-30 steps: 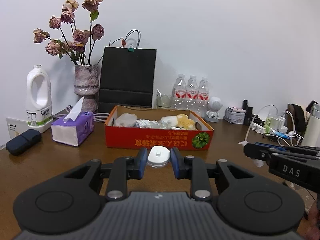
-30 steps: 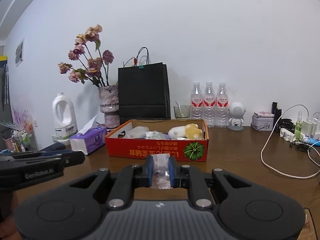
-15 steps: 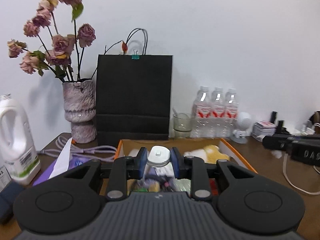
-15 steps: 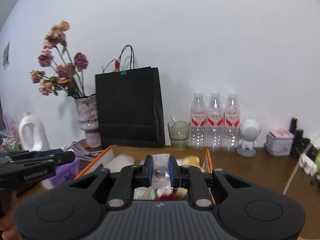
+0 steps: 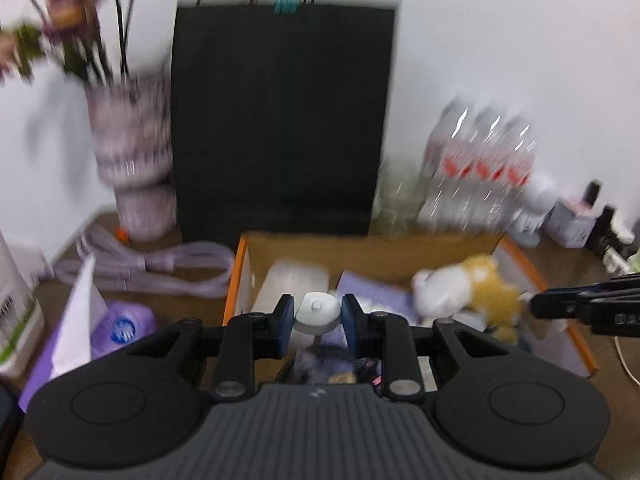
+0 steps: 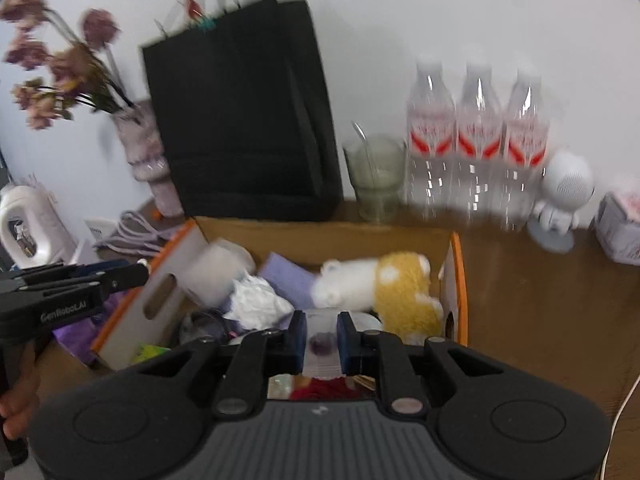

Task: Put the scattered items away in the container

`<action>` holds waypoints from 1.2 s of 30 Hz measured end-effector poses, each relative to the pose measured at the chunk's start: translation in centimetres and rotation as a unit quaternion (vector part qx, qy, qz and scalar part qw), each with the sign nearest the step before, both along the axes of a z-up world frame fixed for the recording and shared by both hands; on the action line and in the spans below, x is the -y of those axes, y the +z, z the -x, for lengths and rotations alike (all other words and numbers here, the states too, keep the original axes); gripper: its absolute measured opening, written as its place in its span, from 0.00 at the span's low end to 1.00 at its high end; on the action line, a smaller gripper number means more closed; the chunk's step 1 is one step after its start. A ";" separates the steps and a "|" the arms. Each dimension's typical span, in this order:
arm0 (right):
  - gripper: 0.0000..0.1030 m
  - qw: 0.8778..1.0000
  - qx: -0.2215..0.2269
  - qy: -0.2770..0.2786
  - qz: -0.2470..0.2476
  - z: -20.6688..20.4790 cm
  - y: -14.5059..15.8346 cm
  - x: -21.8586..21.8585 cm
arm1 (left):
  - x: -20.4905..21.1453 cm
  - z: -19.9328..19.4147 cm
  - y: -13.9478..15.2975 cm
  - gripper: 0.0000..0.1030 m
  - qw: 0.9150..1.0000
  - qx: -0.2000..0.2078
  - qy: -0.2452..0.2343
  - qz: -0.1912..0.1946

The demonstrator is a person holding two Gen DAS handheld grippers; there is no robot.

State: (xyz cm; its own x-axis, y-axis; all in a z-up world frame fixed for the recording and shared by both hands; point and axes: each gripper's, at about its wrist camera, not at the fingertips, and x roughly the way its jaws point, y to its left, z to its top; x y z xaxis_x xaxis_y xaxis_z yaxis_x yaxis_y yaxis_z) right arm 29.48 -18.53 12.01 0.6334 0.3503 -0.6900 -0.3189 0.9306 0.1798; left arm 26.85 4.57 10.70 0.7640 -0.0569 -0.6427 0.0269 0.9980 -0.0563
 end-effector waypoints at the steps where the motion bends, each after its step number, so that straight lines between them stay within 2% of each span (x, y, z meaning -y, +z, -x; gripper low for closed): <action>1: 0.15 1.000 -0.019 0.000 0.000 -0.9 -0.3 0.0 | -0.2 -1.1 -0.5 0.26 1.000 -0.022 0.005 -0.001; 3: 0.15 0.998 -0.057 -0.001 -0.004 -2.5 -1.1 -0.2 | -0.5 -2.9 -1.8 0.26 0.998 -0.061 0.022 -0.010; 8: 0.15 0.987 -0.158 -0.007 0.001 -6.0 -4.4 -1.4 | -0.3 -5.9 -4.6 0.26 0.988 -0.151 0.024 -0.004; 11: 0.18 0.982 -0.188 -0.011 0.022 -6.9 -6.1 -2.4 | 0.4 -6.5 -5.2 0.26 0.985 -0.168 0.023 -0.028; 13: 0.19 0.981 -0.192 -0.016 0.034 -7.1 -6.6 -2.8 | 0.5 -6.7 -5.1 0.26 0.984 -0.173 0.024 -0.033; 15: 0.29 0.981 -0.191 -0.020 0.038 -7.0 -6.7 -3.0 | 0.6 -6.6 -4.6 0.26 0.985 -0.168 0.023 -0.040; 18: 0.40 0.985 -0.172 -0.018 0.025 -6.5 -5.4 -3.0 | 0.9 -6.1 -3.1 0.29 0.989 -0.136 0.026 -0.058; 19: 0.46 0.986 -0.163 -0.019 0.024 -6.3 -4.8 -2.9 | 0.9 -5.8 -2.4 0.33 0.990 -0.123 0.029 -0.064; 22: 0.56 0.989 -0.143 -0.028 0.022 -5.7 -2.6 -2.8 | 1.4 -5.0 -0.4 0.56 0.992 -0.091 0.035 -0.079; 24: 0.61 0.992 -0.123 -0.035 0.013 -5.2 -1.1 -2.4 | 1.8 -3.8 1.3 0.68 0.993 -0.052 0.043 -0.096; 25: 0.65 0.994 -0.106 -0.040 0.005 -4.7 -0.3 -2.2 | 2.0 -3.1 2.2 0.78 0.993 -0.029 0.048 -0.106; 27: 0.72 0.997 -0.060 -0.051 -0.009 -3.6 1.4 -1.7 | 2.6 -1.4 3.9 0.85 0.991 0.018 0.058 -0.123; 30: 0.82 0.998 0.023 -0.058 -0.019 -1.2 3.5 -1.5 | 3.5 1.9 6.5 0.98 0.983 0.106 0.071 -0.130; 33: 0.85 0.993 0.105 -0.059 -0.018 1.6 5.1 -1.4 | 4.3 5.8 8.2 1.00 0.969 0.191 0.083 -0.132; 36: 0.87 0.981 0.182 -0.064 -0.019 4.8 5.8 -1.4 | 5.1 9.0 9.3 1.00 0.956 0.250 0.089 -0.126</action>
State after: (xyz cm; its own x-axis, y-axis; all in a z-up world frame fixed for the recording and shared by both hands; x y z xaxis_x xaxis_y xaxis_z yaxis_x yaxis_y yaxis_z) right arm 24.71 -17.10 17.77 0.8753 0.2739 -0.3984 -0.2500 0.9617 0.1120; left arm 17.82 -0.55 19.96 0.9624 0.2110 -0.1710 -0.1837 0.9695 0.1624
